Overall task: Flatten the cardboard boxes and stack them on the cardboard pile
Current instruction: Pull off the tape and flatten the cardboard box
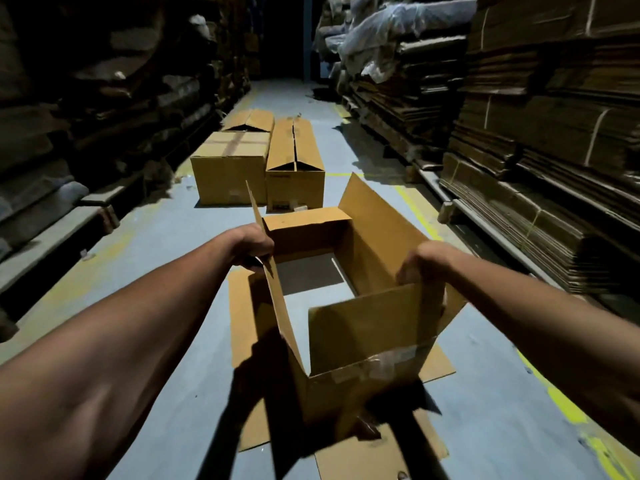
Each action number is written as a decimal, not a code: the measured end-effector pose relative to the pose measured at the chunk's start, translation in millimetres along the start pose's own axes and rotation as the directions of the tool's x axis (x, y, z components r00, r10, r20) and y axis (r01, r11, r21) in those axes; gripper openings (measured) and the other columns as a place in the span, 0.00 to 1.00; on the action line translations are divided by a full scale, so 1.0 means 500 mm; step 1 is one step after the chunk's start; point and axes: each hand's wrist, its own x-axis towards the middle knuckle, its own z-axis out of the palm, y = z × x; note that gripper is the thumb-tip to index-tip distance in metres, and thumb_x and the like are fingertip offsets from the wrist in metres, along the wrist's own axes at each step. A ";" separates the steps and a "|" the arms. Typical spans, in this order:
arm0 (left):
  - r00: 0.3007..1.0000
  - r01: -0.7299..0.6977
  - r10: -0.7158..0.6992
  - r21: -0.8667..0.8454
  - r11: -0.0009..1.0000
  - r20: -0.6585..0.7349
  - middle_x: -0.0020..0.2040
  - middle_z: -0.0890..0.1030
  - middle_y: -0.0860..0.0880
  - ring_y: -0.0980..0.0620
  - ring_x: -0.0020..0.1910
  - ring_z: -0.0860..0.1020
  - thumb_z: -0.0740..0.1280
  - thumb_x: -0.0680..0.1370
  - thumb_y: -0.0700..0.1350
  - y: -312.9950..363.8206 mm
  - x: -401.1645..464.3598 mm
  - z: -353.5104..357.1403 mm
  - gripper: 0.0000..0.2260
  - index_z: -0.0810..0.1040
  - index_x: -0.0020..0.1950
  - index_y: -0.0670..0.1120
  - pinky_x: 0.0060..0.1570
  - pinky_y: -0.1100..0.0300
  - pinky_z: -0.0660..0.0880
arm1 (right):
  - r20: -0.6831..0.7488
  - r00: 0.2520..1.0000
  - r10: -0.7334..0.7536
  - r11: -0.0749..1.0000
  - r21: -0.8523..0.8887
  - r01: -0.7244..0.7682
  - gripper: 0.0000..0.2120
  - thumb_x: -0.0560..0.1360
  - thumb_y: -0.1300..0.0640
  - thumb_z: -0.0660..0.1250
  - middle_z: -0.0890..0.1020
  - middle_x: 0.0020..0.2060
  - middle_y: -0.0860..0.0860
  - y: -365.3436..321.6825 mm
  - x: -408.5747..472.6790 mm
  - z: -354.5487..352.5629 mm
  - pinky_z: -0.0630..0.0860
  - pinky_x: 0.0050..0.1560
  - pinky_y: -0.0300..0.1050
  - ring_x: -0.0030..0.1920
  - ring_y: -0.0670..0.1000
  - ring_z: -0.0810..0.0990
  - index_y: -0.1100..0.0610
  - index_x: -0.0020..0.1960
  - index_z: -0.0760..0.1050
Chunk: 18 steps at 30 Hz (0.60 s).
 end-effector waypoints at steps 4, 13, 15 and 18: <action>1.000 0.010 -0.010 0.001 1.000 -0.002 0.54 0.84 0.37 0.40 0.46 0.88 0.65 0.81 0.34 0.005 -0.001 0.004 0.08 0.78 0.60 0.38 0.46 0.48 0.86 | -0.320 0.945 0.064 0.843 -0.489 -0.223 0.32 0.85 0.39 0.57 0.45 0.84 0.49 -0.020 0.012 0.054 0.51 0.74 0.79 0.82 0.66 0.44 0.37 0.83 0.46; 0.999 0.034 -0.034 -0.009 0.999 -0.026 0.52 0.82 0.37 0.40 0.46 0.87 0.63 0.82 0.35 -0.003 -0.014 -0.003 0.07 0.77 0.59 0.38 0.41 0.51 0.85 | -0.415 0.808 0.419 0.907 0.141 -0.398 0.50 0.82 0.57 0.67 0.30 0.81 0.59 0.054 -0.024 0.069 0.67 0.73 0.70 0.78 0.74 0.58 0.34 0.80 0.30; 0.999 0.034 -0.035 -0.016 0.999 -0.031 0.51 0.82 0.38 0.40 0.47 0.86 0.63 0.82 0.35 -0.005 -0.016 -0.002 0.06 0.77 0.58 0.38 0.44 0.50 0.85 | -0.397 0.809 0.435 0.900 0.220 -0.376 0.48 0.80 0.57 0.68 0.46 0.82 0.65 0.095 -0.015 0.074 0.70 0.72 0.65 0.76 0.71 0.65 0.44 0.84 0.36; 1.000 0.022 -0.022 -0.017 1.000 -0.018 0.53 0.82 0.38 0.40 0.49 0.86 0.63 0.83 0.36 -0.009 -0.014 -0.002 0.07 0.77 0.59 0.39 0.51 0.46 0.85 | -0.365 0.873 0.323 0.929 0.296 -0.221 0.30 0.80 0.58 0.67 0.75 0.68 0.61 0.143 -0.024 0.068 0.71 0.68 0.54 0.70 0.62 0.74 0.64 0.79 0.63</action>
